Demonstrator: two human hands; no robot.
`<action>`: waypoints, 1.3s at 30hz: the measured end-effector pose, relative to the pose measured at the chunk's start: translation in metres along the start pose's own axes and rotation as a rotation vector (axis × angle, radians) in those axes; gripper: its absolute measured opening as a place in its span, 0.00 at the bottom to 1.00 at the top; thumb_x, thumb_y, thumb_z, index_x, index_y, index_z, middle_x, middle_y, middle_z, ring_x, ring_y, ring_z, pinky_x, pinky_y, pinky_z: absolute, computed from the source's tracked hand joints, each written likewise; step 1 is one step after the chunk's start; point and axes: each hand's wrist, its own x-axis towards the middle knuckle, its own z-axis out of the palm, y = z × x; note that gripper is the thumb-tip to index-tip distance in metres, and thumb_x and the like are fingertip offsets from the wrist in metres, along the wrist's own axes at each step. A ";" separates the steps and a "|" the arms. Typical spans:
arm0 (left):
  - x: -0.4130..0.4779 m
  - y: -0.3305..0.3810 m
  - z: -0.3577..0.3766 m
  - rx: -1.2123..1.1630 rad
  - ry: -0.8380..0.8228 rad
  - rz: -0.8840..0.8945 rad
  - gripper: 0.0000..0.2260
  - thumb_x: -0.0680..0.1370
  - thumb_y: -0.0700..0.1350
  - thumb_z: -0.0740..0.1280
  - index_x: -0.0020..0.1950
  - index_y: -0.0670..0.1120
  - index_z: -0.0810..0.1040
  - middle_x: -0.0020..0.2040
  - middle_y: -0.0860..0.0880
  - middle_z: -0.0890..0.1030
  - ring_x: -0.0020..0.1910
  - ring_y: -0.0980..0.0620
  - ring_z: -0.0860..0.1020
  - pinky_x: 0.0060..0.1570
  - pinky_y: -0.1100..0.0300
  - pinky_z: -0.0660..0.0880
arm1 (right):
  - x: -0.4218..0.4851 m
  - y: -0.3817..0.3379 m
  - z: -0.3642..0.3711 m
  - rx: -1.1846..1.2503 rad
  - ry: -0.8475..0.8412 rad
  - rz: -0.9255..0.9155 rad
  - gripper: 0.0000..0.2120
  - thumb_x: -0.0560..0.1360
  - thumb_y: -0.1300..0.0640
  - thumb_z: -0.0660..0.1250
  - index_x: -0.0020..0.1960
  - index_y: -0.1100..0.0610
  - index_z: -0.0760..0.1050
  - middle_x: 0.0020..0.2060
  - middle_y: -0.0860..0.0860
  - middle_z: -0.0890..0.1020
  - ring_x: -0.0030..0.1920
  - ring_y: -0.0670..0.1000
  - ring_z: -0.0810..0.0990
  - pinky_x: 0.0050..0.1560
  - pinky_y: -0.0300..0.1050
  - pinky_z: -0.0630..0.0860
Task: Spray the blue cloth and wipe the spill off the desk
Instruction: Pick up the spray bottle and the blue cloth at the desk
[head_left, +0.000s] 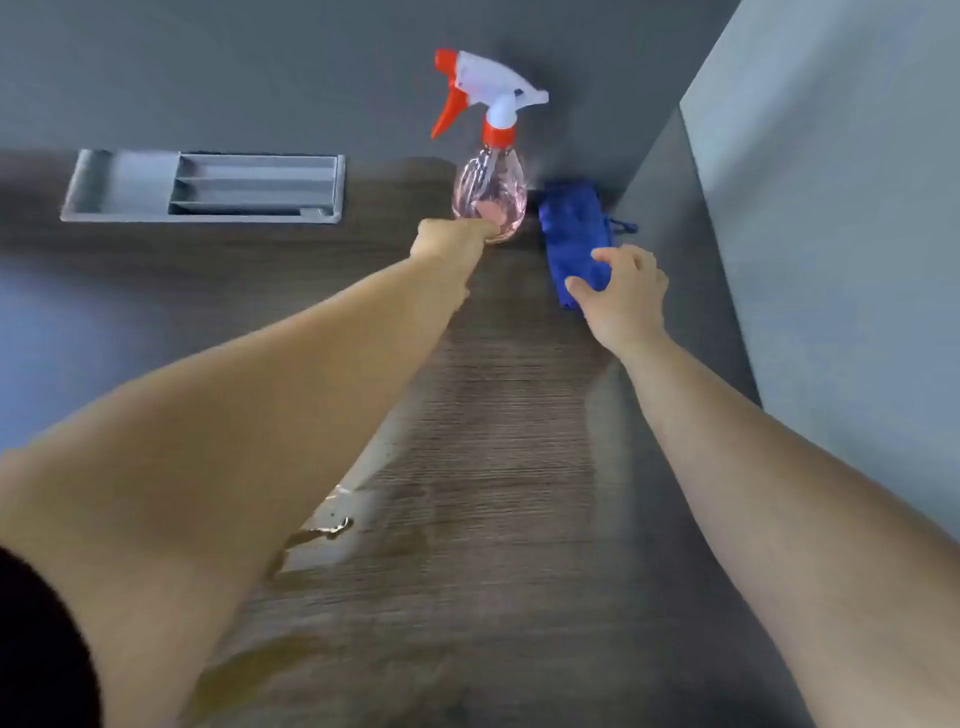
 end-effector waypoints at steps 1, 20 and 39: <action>0.000 0.007 0.002 -0.015 0.048 -0.003 0.28 0.68 0.54 0.73 0.65 0.46 0.72 0.51 0.51 0.75 0.44 0.53 0.74 0.49 0.54 0.77 | 0.007 0.000 0.001 -0.029 -0.006 0.005 0.22 0.74 0.48 0.67 0.65 0.55 0.70 0.67 0.53 0.67 0.69 0.55 0.61 0.58 0.40 0.59; 0.029 0.035 0.029 0.167 0.250 0.542 0.26 0.69 0.51 0.72 0.65 0.51 0.69 0.61 0.53 0.71 0.57 0.52 0.75 0.48 0.61 0.69 | 0.026 -0.007 0.002 -0.200 -0.040 -0.012 0.14 0.77 0.55 0.61 0.58 0.62 0.72 0.57 0.58 0.72 0.53 0.59 0.74 0.42 0.45 0.66; -0.110 -0.066 -0.138 0.163 0.142 0.464 0.09 0.71 0.52 0.71 0.48 0.55 0.75 0.47 0.53 0.82 0.49 0.50 0.80 0.54 0.50 0.76 | -0.087 -0.074 0.006 0.445 -0.346 0.244 0.06 0.76 0.56 0.62 0.42 0.56 0.71 0.37 0.51 0.75 0.32 0.49 0.71 0.31 0.42 0.67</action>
